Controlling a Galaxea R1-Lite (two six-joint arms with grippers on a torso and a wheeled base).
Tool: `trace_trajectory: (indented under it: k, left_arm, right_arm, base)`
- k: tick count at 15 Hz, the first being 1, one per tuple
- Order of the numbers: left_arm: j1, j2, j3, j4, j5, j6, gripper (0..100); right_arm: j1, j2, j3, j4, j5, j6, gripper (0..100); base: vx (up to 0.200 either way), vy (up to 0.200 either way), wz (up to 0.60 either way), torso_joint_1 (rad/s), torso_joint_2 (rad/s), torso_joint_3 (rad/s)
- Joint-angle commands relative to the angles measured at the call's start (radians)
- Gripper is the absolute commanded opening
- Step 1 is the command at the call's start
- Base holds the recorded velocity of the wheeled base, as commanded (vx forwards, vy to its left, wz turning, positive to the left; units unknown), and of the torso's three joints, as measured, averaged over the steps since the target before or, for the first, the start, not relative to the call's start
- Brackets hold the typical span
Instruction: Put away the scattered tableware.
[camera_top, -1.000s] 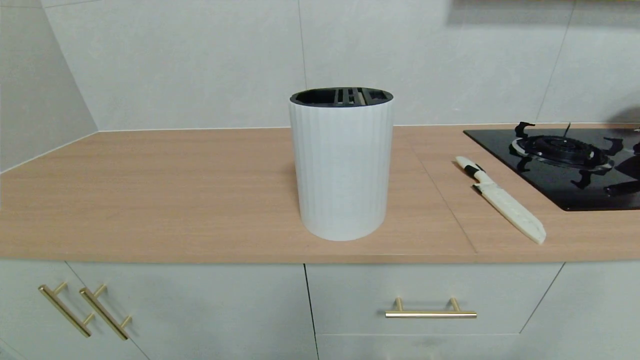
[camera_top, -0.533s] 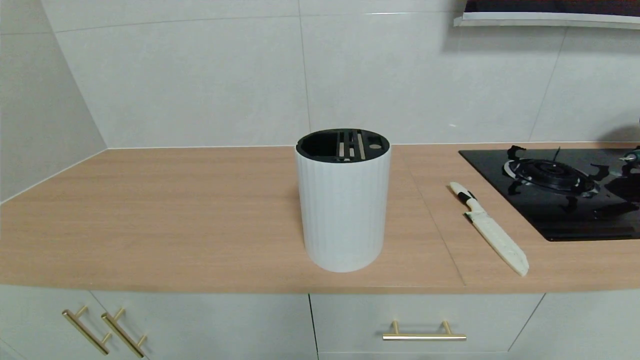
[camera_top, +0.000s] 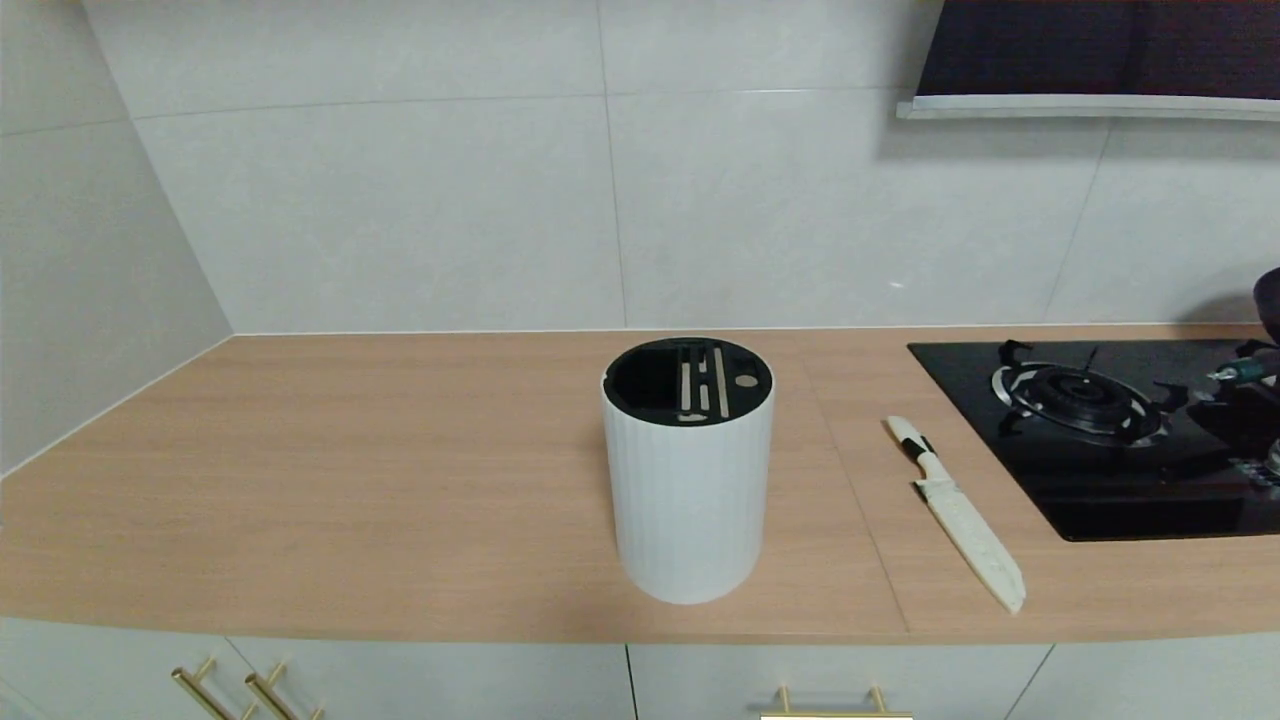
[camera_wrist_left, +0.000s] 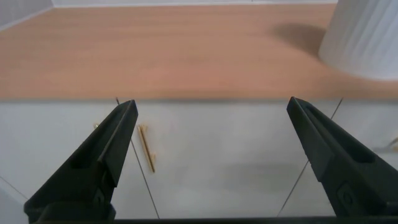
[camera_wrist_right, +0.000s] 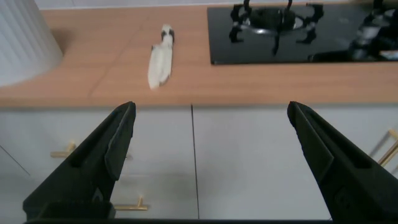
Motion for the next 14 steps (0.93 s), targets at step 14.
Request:
trace_trajectory:
  k: [14]
  left_arm:
    - [0.000,0.002,0.000,0.000,0.001,0.000,100]
  right_arm:
    - [0.000,0.002,0.000,0.000,0.000,0.002,100]
  base:
    - [0.000,0.000,0.00,0.232,-0.50,-0.265]
